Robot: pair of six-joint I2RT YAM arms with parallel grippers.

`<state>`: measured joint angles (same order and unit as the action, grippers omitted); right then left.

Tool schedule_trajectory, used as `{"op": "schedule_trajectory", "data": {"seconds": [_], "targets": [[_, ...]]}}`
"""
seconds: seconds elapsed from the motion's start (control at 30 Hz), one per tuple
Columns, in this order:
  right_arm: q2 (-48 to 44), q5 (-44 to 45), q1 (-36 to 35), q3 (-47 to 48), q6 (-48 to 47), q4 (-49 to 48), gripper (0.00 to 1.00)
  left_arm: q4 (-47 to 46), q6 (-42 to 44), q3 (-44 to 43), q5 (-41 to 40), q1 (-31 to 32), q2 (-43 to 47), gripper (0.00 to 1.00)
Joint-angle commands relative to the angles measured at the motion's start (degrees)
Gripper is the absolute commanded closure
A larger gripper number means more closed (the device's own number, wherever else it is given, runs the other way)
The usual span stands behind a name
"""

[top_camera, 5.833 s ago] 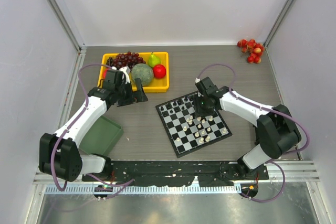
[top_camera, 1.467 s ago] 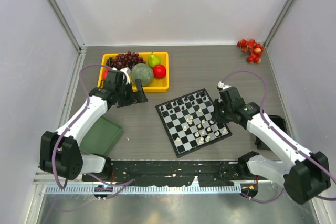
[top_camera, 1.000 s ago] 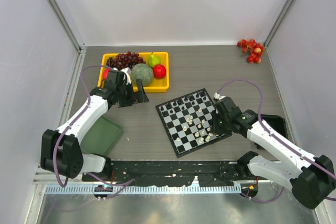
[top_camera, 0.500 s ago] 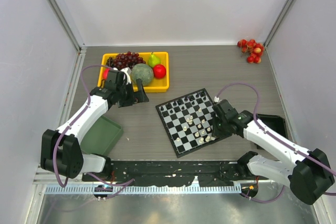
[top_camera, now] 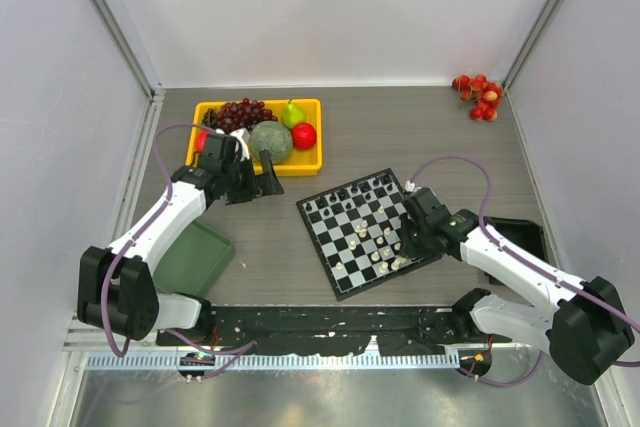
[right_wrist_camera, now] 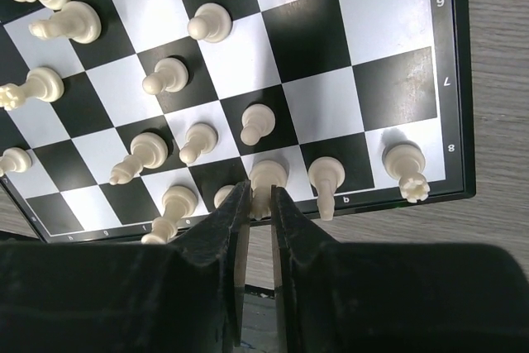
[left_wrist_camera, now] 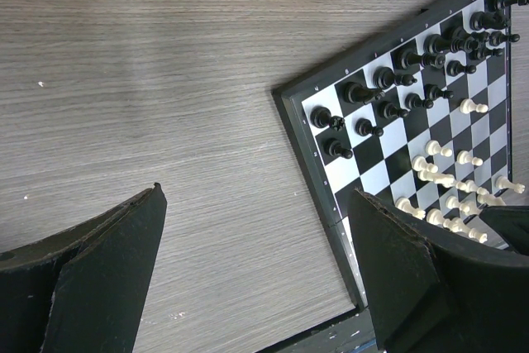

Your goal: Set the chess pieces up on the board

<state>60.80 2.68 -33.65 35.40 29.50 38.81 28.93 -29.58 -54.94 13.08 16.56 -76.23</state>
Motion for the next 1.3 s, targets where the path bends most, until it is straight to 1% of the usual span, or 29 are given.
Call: {"op": "schedule_trajectory", "data": {"seconds": [0.0,0.07,0.27,0.4,0.5,0.53,0.57,0.77,0.83,0.97,1.27], "targets": [[0.7,2.0,-0.4,0.5,-0.4,0.0,0.74,-2.5,-0.1,0.0,0.9,0.3,0.1,0.01],[0.4,2.6,-0.4,2.2,-0.9,1.0,0.66,-2.5,-0.2,0.0,0.9,0.3,0.0,0.01],[0.2,4.1,-0.2,10.4,-3.8,2.9,0.58,-2.6,-0.1,0.2,1.1,0.4,0.1,0.01],[4.3,3.0,-0.4,14.9,-5.6,-0.2,0.57,-2.6,-0.1,0.4,1.2,0.3,0.6,0.01],[10.0,-1.8,-0.4,18.1,-5.8,-2.0,0.56,-2.3,-0.1,0.4,1.0,0.3,1.3,0.01],[11.3,-1.8,-0.5,19.1,-5.6,-3.3,0.56,-2.1,-0.1,0.4,0.6,0.3,1.5,0.01],[12.9,-4.3,-0.5,19.4,-5.5,-3.8,0.56,-1.9,0.1,0.5,0.4,0.3,1.9,0.01],[17.9,-6.0,-3.1,21.0,-4.2,-6.8,0.55,-1.8,0.2,1.7,-0.5,0.3,2.9,0.01],[19.2,-5.9,-5.9,21.6,-3.8,-7.4,0.55,-1.9,0.0,1.7,-0.5,0.3,2.9,0.01],[21.6,-6.4,-8.7,22.6,-3.5,-7.6,0.55,-2.1,-0.1,1.7,-0.2,0.3,2.8,0.01],[26.7,-6.6,-10.5,24.4,-4.7,-7.0,0.56,-2.0,0.3,1.4,-0.2,0.3,2.2,0.01]]}}
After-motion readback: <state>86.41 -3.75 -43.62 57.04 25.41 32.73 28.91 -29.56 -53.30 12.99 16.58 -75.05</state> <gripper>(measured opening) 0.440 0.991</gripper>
